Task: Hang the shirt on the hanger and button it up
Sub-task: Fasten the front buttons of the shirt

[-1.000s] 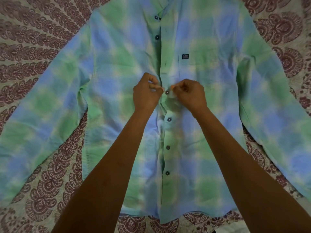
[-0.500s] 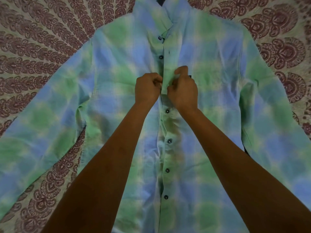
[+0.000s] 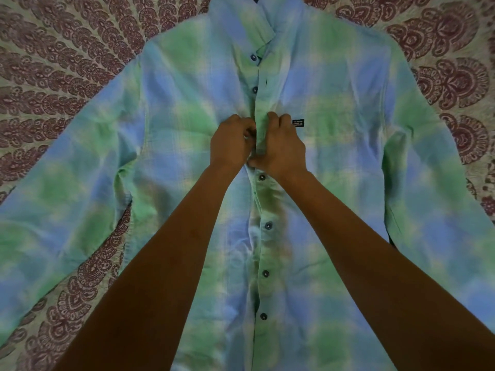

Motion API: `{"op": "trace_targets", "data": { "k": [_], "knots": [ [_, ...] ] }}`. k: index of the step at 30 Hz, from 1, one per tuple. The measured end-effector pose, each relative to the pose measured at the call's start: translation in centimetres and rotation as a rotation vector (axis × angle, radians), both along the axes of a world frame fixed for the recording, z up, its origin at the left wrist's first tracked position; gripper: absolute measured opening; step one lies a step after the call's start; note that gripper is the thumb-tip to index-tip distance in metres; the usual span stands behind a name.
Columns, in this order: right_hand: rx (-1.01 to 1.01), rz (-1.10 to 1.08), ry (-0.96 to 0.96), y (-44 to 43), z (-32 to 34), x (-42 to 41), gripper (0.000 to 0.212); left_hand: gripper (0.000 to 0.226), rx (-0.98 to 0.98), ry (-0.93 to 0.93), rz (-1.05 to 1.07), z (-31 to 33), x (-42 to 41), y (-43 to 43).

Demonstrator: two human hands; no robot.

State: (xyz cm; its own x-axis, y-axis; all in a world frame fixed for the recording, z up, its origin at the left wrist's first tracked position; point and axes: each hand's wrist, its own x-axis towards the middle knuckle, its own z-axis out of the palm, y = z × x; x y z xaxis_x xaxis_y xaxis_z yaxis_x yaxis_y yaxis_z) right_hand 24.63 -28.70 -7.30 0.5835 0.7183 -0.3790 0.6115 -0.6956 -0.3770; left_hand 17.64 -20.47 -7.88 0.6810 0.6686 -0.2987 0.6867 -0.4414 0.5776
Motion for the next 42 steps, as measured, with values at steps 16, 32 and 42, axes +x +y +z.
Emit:
{"op": "trace_targets", "data": {
  "k": [16,32,42],
  "knots": [
    [0.417,-0.659,0.334,-1.3,1.3,1.4,0.008,0.016,0.060,0.096,0.109,0.4,2.0,-1.2],
    [0.563,-0.953,0.896,-2.1,2.2,0.6,0.031,0.007,-0.472,-0.335,0.496,3.2,0.9,-3.0],
    [0.619,-0.966,0.979,-2.8,2.9,0.5,0.031,0.017,-0.415,-0.337,0.506,3.8,0.2,-3.1]
  ]
}}
